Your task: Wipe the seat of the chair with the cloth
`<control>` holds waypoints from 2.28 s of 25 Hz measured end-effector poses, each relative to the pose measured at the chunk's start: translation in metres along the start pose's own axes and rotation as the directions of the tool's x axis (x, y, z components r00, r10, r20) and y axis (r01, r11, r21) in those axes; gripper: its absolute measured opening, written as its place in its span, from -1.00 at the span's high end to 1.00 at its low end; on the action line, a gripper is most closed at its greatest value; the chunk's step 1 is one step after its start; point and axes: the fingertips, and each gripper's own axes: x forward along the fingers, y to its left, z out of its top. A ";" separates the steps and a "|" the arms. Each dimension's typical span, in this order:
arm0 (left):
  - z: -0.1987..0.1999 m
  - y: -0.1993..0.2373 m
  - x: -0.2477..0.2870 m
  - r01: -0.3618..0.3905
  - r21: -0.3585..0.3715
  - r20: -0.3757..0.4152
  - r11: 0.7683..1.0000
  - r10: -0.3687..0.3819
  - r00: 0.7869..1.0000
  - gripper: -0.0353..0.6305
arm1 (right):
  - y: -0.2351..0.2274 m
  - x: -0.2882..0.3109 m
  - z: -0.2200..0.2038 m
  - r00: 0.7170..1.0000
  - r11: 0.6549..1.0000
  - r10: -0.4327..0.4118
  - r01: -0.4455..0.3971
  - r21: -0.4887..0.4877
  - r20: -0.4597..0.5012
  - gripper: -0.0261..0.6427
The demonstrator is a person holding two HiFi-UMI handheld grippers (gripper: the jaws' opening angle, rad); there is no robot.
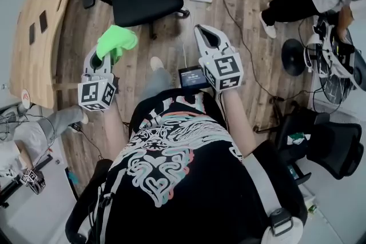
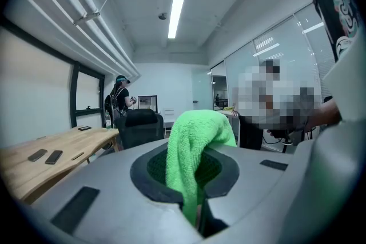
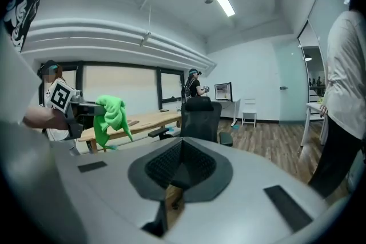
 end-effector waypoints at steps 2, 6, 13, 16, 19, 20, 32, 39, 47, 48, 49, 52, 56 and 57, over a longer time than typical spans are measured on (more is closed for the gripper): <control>-0.001 0.004 0.005 -0.003 -0.005 0.000 1.000 0.003 1.000 0.81 | -0.001 0.003 -0.001 1.000 1.000 0.000 0.000 -0.002 -0.005 0.91; -0.002 0.013 0.022 -0.007 -0.007 -0.007 1.000 0.007 1.000 0.81 | -0.008 0.016 0.001 1.000 1.000 -0.005 0.005 -0.007 -0.010 0.91; -0.006 0.047 0.074 -0.009 -0.009 -0.024 1.000 0.009 1.000 0.81 | -0.027 0.071 0.010 1.000 1.000 -0.007 0.006 -0.022 -0.028 0.91; -0.006 0.072 0.105 -0.012 0.005 -0.038 1.000 0.012 0.999 0.81 | -0.035 0.109 0.017 0.999 0.999 -0.003 0.002 -0.036 -0.034 0.91; -0.009 0.099 0.134 -0.007 0.000 -0.064 1.000 0.007 0.998 0.81 | -0.040 0.148 0.026 0.999 0.999 0.000 -0.003 -0.047 -0.046 0.91; -0.007 0.109 0.143 -0.006 -0.009 -0.067 1.000 0.005 0.998 0.81 | -0.040 0.161 0.030 0.999 0.999 0.003 -0.005 -0.048 -0.049 0.91; -0.001 0.205 0.242 0.034 0.002 -0.107 0.999 -0.033 0.994 0.81 | -0.053 0.297 0.056 0.994 0.999 0.011 -0.016 -0.050 -0.107 0.91; -0.004 0.234 0.273 0.064 0.000 -0.108 0.998 -0.063 0.992 0.81 | -0.061 0.332 0.055 0.991 0.998 -0.035 0.028 -0.059 -0.129 0.91; -0.006 0.250 0.300 0.059 -0.005 -0.110 0.998 -0.060 0.992 0.81 | -0.068 0.346 0.065 0.990 0.996 -0.049 0.039 -0.076 -0.131 0.91; -0.008 0.251 0.301 0.056 -0.009 -0.115 0.998 -0.057 0.992 0.81 | -0.069 0.348 0.064 0.990 0.996 -0.047 0.037 -0.075 -0.132 0.91; -0.010 0.252 0.302 0.053 -0.012 -0.122 0.999 -0.054 0.991 0.81 | -0.071 0.350 0.064 0.990 0.997 -0.044 0.035 -0.074 -0.134 0.91; -0.016 0.254 0.311 0.041 -0.021 -0.146 0.999 -0.043 0.988 0.81 | -0.076 0.361 0.061 0.990 0.997 -0.030 0.020 -0.070 -0.139 0.91; -0.027 0.256 0.326 0.038 -0.032 -0.171 0.999 -0.043 0.984 0.81 | -0.081 0.383 0.056 0.989 0.997 -0.003 -0.008 -0.074 -0.149 0.91; -0.030 0.256 0.331 0.037 -0.037 -0.177 0.999 -0.043 0.983 0.81 | -0.083 0.388 0.054 0.988 0.997 0.004 -0.015 -0.072 -0.152 0.91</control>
